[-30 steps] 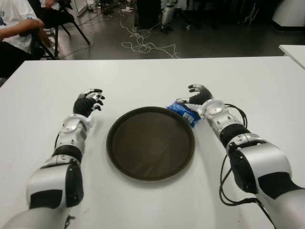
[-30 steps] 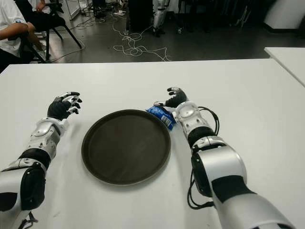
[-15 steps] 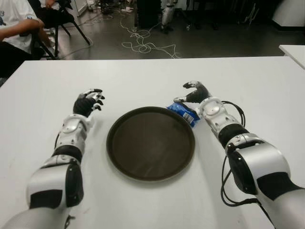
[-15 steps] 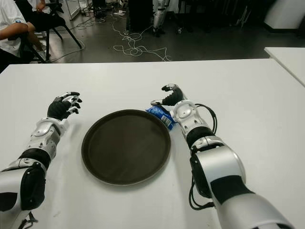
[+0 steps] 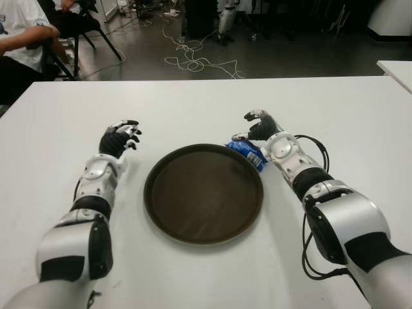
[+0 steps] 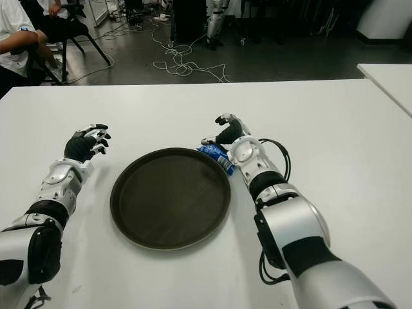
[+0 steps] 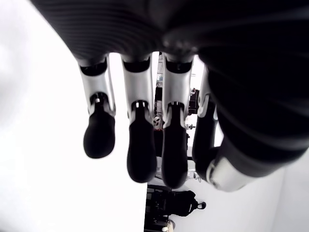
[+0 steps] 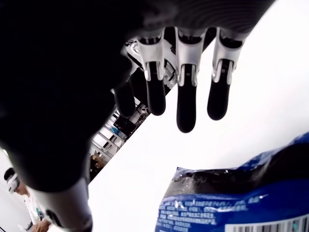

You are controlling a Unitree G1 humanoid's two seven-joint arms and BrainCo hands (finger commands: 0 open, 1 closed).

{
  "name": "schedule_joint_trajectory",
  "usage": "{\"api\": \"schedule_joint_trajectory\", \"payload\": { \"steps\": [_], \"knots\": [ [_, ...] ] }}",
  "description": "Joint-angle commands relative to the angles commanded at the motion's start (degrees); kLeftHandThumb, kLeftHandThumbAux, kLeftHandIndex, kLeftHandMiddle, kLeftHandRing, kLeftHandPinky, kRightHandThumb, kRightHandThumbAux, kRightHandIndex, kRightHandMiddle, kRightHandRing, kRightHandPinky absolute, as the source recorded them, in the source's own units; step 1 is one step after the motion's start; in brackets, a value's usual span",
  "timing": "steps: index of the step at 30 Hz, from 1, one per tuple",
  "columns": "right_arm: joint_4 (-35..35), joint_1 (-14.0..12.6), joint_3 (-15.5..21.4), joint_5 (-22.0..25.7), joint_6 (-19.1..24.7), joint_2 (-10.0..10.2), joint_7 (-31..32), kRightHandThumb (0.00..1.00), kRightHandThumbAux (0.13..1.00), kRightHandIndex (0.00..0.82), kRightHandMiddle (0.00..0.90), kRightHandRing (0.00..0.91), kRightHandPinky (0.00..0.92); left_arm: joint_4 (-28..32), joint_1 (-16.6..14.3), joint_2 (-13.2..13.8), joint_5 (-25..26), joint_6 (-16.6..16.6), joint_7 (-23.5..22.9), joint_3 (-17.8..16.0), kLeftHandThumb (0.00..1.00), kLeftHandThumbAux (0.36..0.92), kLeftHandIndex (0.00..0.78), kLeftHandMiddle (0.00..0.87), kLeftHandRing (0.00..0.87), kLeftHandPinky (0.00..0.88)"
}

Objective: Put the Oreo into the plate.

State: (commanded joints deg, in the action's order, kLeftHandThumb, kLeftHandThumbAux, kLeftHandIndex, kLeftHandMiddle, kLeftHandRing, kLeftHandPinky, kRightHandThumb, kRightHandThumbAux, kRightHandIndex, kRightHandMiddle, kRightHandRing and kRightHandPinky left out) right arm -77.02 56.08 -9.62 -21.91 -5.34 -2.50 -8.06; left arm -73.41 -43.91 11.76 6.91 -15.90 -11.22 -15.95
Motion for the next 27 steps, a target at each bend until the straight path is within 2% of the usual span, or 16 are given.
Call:
{"api": "schedule_joint_trajectory", "payload": {
  "steps": [8,18,23,25,27],
  "knots": [
    [0.02,-0.12,-0.28,-0.01,-0.07,-0.04,0.65,0.0,0.806,0.28,0.265,0.281,0.315,0.03,0.02,-0.12,-0.06,0.08,0.51,0.04,0.696,0.717,0.424,0.581,0.626,0.682],
    [-0.16,-0.47,-1.54,-0.83,0.37,-0.49,0.83,0.0,0.807,0.319,0.28,0.284,0.317,0.15,0.06,-0.37,0.12,-0.03,0.68,0.02,0.697,0.717,0.424,0.579,0.625,0.68],
    [-0.27,-0.54,-2.43,-1.49,1.57,-0.61,-0.09,0.0,0.808,0.307,0.272,0.275,0.306,0.28,0.19,-0.45,0.34,-0.28,0.24,-0.06,0.696,0.717,0.424,0.581,0.628,0.683],
    [-0.34,-0.99,-2.82,-1.9,1.72,-0.81,-0.85,0.0,0.806,0.309,0.273,0.278,0.312,0.3,0.22,-0.48,0.49,-0.24,0.21,-0.18,0.696,0.717,0.424,0.582,0.627,0.681],
    [-0.39,-1.43,-3.12,-2.26,1.63,-0.99,-1.48,0.0,0.818,0.35,0.313,0.321,0.363,0.3,0.25,-0.51,0.55,-0.24,0.36,-0.24,0.697,0.717,0.424,0.576,0.623,0.68]
  ]
}}
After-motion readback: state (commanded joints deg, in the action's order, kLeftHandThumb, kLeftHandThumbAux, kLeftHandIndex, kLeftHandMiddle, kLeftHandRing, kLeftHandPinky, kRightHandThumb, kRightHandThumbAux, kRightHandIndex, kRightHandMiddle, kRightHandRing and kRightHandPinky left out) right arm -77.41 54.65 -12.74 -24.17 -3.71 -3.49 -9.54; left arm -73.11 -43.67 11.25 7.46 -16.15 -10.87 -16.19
